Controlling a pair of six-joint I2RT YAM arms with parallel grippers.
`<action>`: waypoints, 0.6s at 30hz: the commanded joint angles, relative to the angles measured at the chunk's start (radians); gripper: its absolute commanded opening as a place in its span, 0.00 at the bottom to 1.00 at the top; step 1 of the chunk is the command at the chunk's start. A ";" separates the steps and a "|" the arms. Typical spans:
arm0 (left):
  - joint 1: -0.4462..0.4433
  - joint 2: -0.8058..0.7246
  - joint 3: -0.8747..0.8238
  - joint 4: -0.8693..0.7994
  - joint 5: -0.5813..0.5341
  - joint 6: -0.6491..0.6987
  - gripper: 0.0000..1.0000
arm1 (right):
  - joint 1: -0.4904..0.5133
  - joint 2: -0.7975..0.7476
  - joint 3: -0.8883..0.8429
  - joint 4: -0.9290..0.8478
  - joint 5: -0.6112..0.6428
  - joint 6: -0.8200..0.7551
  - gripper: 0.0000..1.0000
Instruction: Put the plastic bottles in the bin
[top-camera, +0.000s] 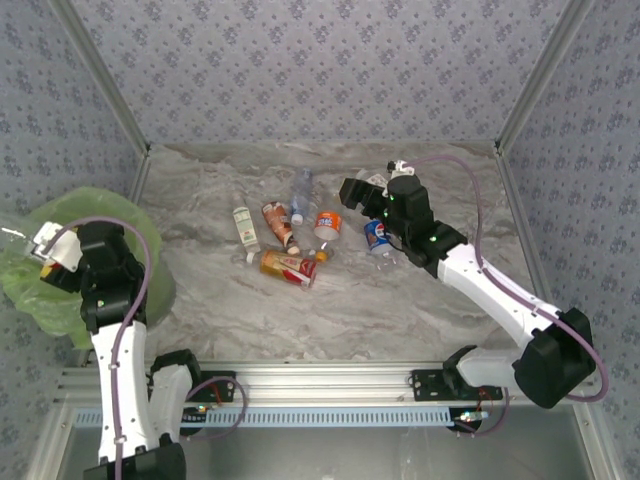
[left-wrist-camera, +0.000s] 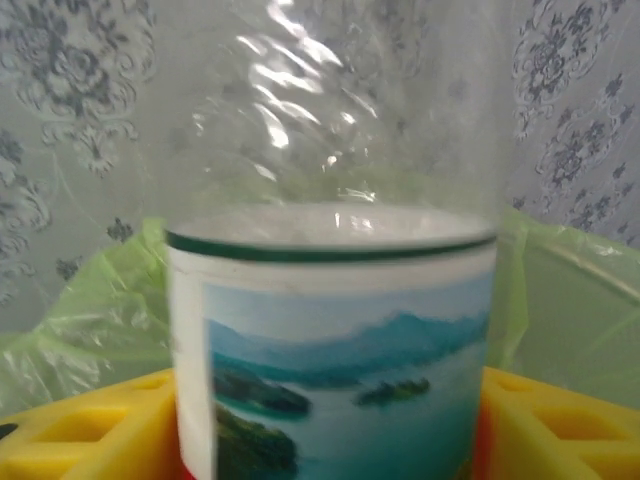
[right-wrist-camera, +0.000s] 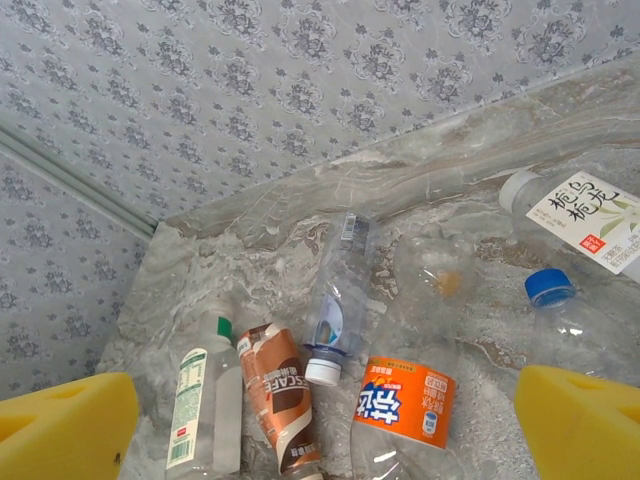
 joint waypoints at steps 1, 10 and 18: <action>0.009 0.011 0.027 -0.063 0.016 -0.106 0.76 | -0.006 0.008 0.034 -0.013 -0.007 -0.021 0.99; 0.008 0.079 0.121 -0.150 0.154 -0.152 0.92 | -0.006 0.008 0.032 -0.028 0.004 -0.022 0.99; 0.008 0.085 0.175 -0.174 0.316 -0.156 0.95 | -0.007 -0.007 0.027 -0.065 0.038 -0.022 0.99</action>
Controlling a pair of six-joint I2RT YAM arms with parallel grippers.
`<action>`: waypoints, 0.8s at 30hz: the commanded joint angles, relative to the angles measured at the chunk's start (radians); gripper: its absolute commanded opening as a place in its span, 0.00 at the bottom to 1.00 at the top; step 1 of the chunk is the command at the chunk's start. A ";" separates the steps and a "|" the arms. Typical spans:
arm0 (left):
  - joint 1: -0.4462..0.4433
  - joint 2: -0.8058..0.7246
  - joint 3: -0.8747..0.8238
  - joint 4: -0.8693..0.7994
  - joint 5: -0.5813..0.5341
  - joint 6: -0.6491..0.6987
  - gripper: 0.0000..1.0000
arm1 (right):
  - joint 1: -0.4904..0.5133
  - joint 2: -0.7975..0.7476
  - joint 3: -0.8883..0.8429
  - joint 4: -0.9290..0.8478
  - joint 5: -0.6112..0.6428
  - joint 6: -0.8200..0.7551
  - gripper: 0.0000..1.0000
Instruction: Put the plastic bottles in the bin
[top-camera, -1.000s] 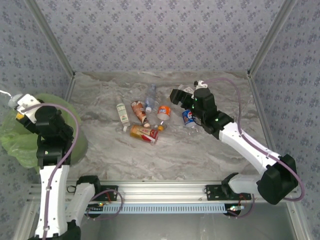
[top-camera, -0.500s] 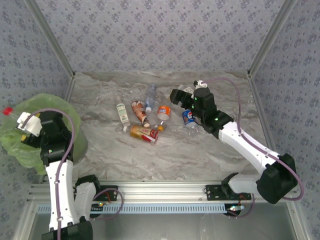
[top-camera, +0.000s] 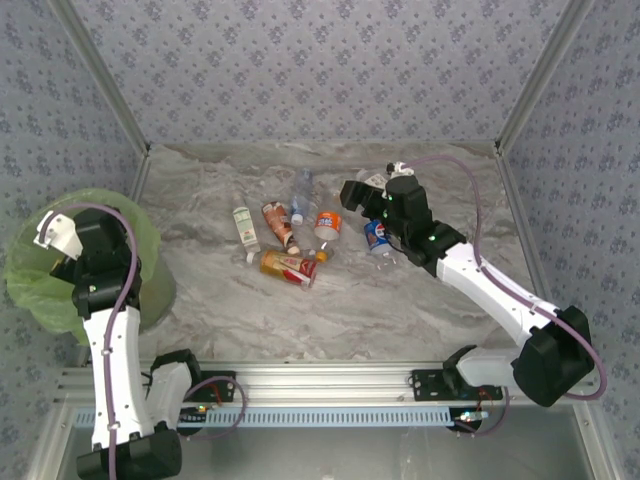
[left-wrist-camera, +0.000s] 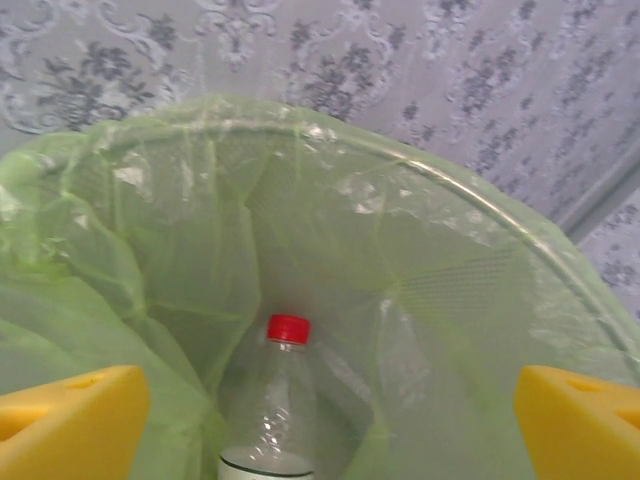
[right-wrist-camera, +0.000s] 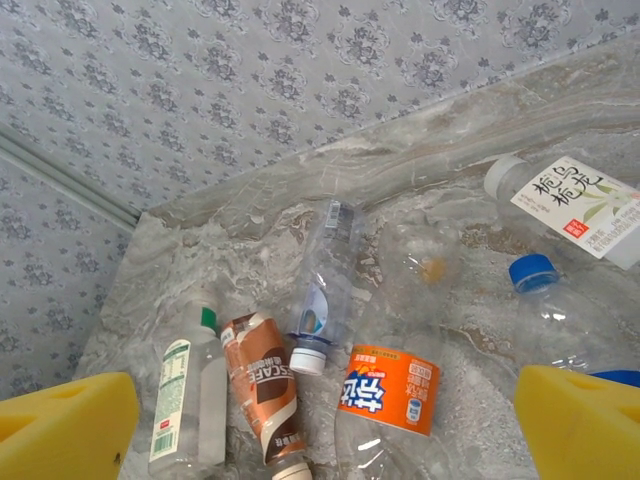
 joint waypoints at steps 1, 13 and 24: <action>0.004 -0.008 0.052 -0.022 0.109 -0.016 0.96 | -0.004 -0.020 0.021 -0.036 0.039 -0.023 0.99; 0.003 -0.048 0.057 0.146 0.643 -0.027 0.99 | -0.088 -0.003 0.005 -0.154 -0.100 -0.129 0.99; -0.266 0.085 0.111 0.201 0.750 -0.012 0.99 | -0.132 0.146 0.039 -0.467 -0.107 -0.268 0.99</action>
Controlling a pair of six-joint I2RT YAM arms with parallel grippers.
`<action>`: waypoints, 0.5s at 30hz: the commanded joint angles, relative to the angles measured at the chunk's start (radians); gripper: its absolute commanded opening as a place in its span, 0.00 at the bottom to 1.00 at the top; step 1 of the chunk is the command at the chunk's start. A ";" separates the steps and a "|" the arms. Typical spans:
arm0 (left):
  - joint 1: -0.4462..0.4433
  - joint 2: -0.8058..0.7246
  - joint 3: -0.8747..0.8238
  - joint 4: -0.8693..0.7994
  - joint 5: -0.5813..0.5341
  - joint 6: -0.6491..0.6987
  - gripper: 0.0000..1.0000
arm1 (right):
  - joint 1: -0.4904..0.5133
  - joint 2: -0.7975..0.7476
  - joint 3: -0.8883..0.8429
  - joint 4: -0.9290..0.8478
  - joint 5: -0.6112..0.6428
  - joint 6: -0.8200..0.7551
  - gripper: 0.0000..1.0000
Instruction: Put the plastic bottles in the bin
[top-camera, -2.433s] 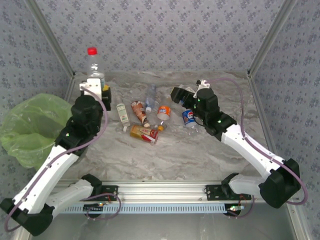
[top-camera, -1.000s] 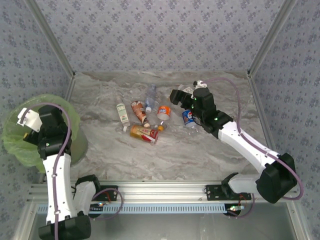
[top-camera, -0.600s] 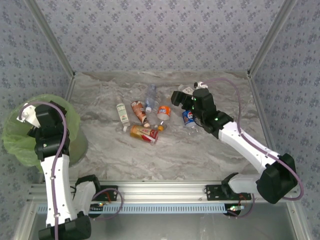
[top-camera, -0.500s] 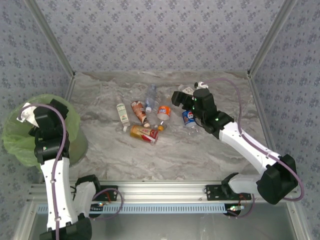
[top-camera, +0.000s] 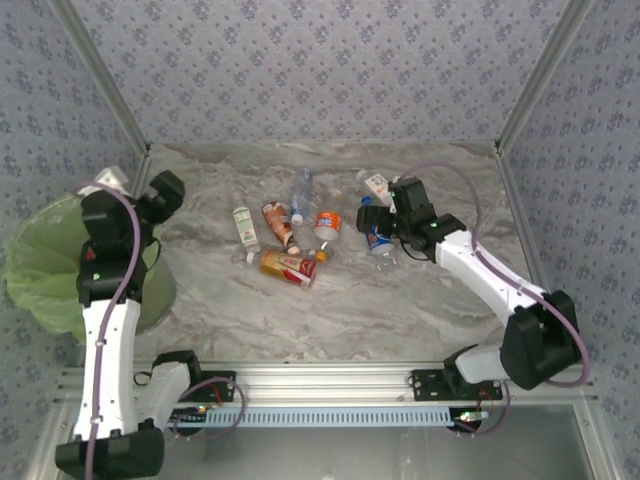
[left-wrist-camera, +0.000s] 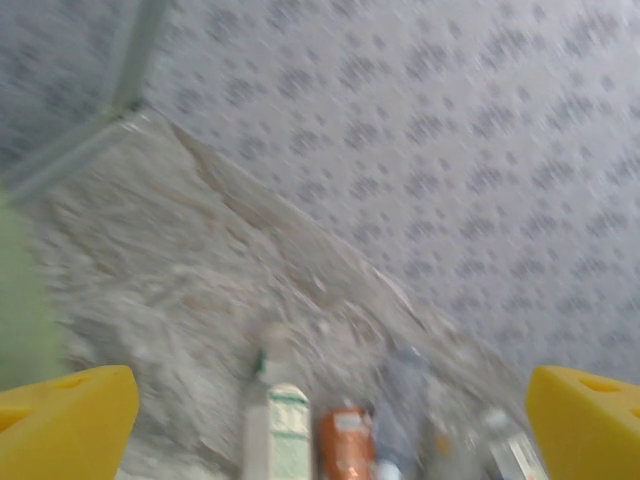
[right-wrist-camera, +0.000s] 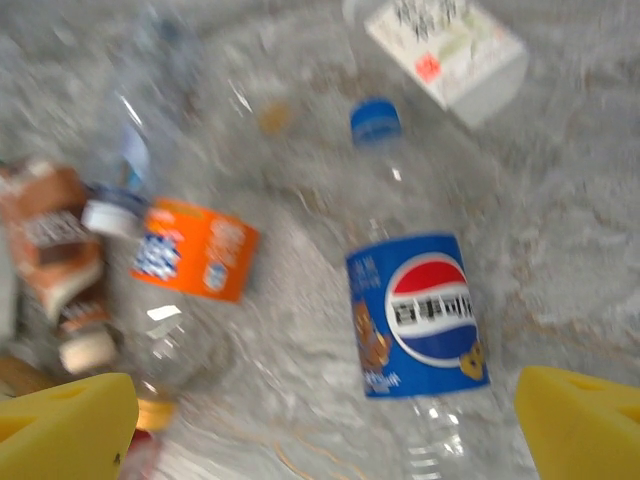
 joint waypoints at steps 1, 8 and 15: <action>-0.136 0.037 0.061 0.027 -0.013 0.047 0.99 | -0.007 0.054 0.021 -0.159 0.018 -0.048 0.99; -0.314 0.158 0.060 0.123 -0.028 0.059 0.99 | -0.018 0.191 0.026 -0.190 -0.021 -0.115 0.99; -0.358 0.210 0.044 0.128 -0.047 0.035 0.99 | -0.019 0.329 0.105 -0.243 -0.036 -0.169 0.99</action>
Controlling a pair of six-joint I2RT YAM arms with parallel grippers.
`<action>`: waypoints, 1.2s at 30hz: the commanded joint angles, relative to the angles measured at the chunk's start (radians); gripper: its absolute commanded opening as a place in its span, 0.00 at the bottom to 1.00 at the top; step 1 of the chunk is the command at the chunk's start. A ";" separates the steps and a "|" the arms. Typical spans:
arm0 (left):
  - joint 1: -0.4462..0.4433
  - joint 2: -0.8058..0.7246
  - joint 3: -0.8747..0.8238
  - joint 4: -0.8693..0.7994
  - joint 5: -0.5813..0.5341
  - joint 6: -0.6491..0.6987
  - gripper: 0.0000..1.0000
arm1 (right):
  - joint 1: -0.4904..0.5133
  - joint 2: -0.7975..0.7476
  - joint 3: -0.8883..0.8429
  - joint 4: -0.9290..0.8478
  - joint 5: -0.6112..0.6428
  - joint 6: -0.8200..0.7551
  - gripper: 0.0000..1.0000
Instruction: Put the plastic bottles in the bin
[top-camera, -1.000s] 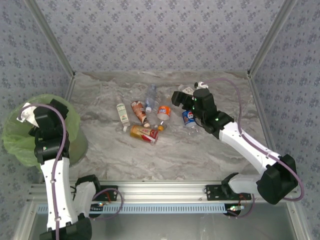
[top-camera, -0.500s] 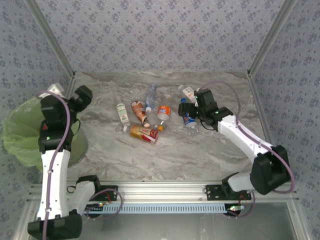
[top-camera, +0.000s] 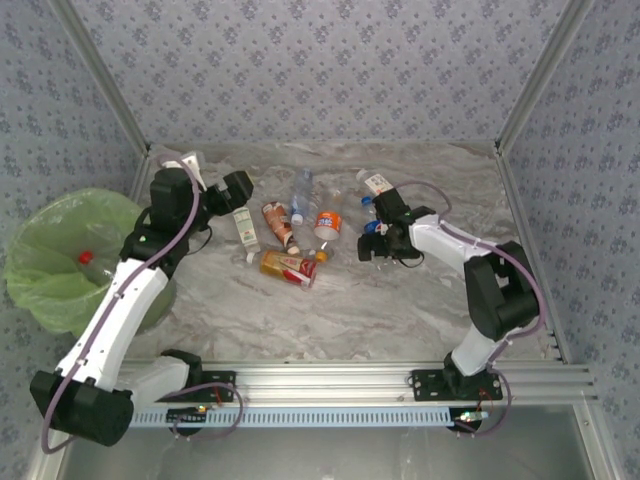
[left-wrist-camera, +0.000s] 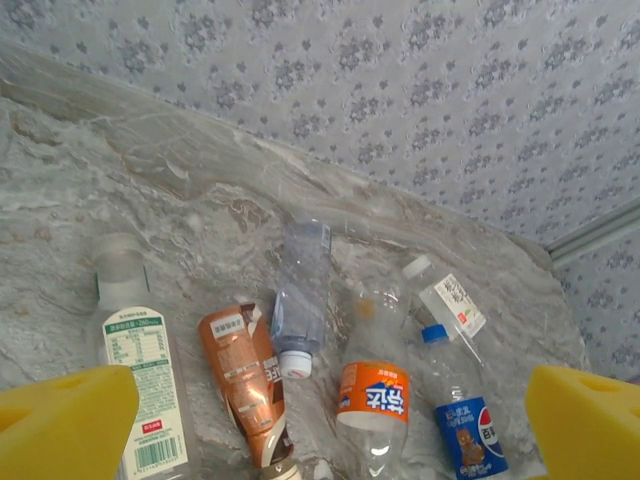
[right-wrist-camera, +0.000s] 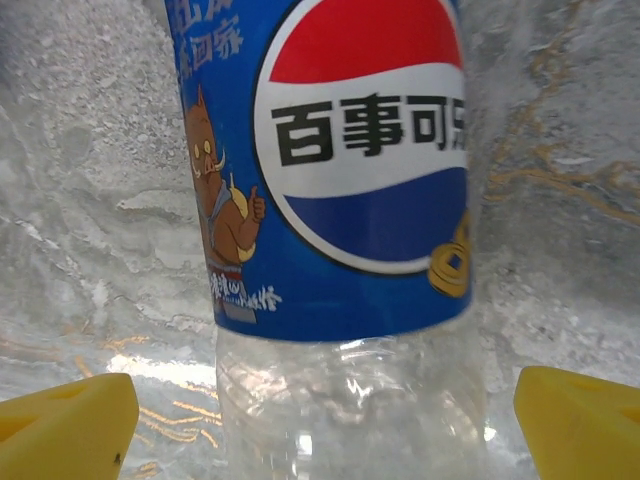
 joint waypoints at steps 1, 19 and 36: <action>-0.002 -0.013 0.003 0.034 -0.038 -0.008 0.99 | -0.007 0.044 0.053 -0.054 -0.019 -0.050 0.99; -0.001 -0.138 -0.162 0.063 -0.115 -0.001 0.99 | 0.026 0.178 0.092 -0.036 0.095 -0.059 0.90; 0.000 -0.129 -0.208 0.121 -0.085 -0.004 0.99 | 0.043 0.115 0.040 0.033 0.161 -0.035 0.65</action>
